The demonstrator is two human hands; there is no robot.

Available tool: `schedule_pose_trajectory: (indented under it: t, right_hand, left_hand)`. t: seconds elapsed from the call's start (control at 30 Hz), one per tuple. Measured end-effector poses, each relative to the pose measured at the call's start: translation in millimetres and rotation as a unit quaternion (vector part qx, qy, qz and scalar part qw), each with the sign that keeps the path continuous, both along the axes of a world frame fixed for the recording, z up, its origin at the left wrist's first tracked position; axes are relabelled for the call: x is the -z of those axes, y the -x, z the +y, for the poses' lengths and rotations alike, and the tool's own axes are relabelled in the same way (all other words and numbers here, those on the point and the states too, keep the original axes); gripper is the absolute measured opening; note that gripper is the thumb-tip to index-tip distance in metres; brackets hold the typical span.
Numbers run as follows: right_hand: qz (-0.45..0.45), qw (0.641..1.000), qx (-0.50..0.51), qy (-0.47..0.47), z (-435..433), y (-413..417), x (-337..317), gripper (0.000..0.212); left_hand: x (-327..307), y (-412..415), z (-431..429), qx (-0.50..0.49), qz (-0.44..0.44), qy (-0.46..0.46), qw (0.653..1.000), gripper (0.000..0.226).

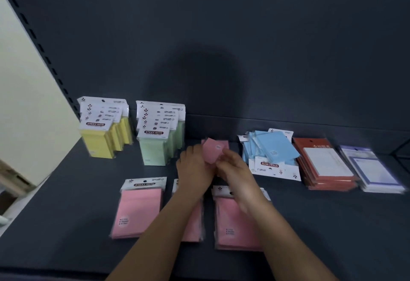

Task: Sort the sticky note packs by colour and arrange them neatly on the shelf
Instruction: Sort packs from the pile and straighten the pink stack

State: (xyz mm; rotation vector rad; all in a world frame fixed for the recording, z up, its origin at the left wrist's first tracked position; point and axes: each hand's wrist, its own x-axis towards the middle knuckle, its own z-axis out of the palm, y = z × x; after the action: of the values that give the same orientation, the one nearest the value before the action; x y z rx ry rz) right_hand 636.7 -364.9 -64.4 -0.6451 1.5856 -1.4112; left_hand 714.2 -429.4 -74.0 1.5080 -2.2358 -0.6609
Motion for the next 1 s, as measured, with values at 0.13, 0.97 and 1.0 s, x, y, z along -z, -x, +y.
schedule_pose_trajectory:
  t: [0.13,0.97,1.0]
  right_hand:
    - [-0.017,1.000,0.010,0.018,1,2,2,0.038]
    - [0.057,0.990,-0.074,0.107,43,-17,-41,0.034]
    - [0.052,0.990,-0.073,0.108,45,-21,-37,0.036]
  left_hand:
    - [6,0,-4,0.015,0.039,0.033,0.999,0.047]
    - [-18,-79,58,-0.075,0.426,-0.184,0.883,0.017]
    - [-21,-81,59,-0.099,0.446,-0.238,0.857,0.008]
